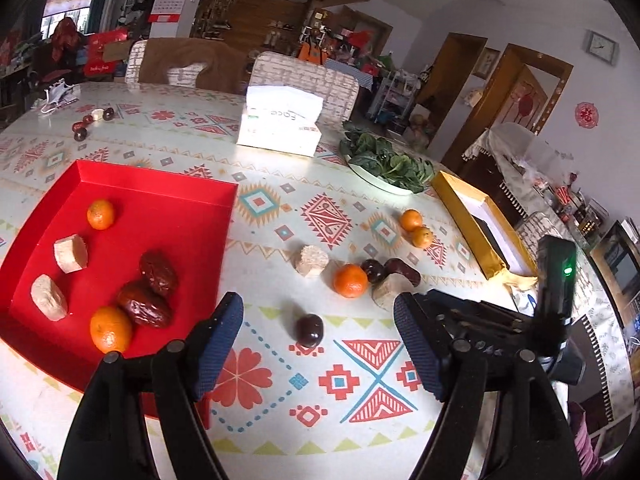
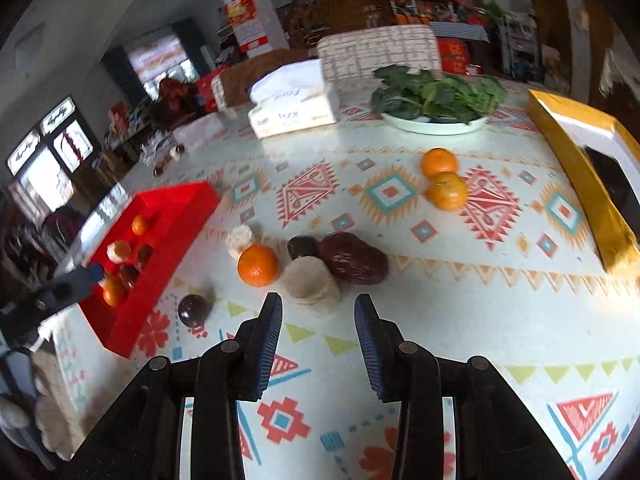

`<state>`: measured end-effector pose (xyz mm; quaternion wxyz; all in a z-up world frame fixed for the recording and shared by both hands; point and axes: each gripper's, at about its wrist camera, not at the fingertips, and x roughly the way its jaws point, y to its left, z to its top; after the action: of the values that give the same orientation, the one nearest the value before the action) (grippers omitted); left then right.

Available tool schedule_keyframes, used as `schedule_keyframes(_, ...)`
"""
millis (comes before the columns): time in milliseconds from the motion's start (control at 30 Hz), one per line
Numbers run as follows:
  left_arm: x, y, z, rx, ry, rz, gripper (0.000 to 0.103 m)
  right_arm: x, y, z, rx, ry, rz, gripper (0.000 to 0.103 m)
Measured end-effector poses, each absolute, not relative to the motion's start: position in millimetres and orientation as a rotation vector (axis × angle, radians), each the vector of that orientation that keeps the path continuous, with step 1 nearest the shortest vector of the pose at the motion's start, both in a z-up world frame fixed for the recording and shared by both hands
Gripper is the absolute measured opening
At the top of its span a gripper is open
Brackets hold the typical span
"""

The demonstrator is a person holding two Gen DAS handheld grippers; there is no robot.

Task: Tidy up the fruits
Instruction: 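Move both open tools back over the remaining fruits, then grasp an orange with left tool while right tool grasps a pale rice cake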

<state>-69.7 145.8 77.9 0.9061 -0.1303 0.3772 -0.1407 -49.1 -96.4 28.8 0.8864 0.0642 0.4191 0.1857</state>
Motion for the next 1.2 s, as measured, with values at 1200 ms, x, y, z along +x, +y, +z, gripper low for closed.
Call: schedule_keyframes(1200, 12.7, 28.8, 16.7, 0.209, 0.911, -0.387, 0.052, -39.7, -137.4, 3.9, 0.307, 0.888, 0.343, 0.041)
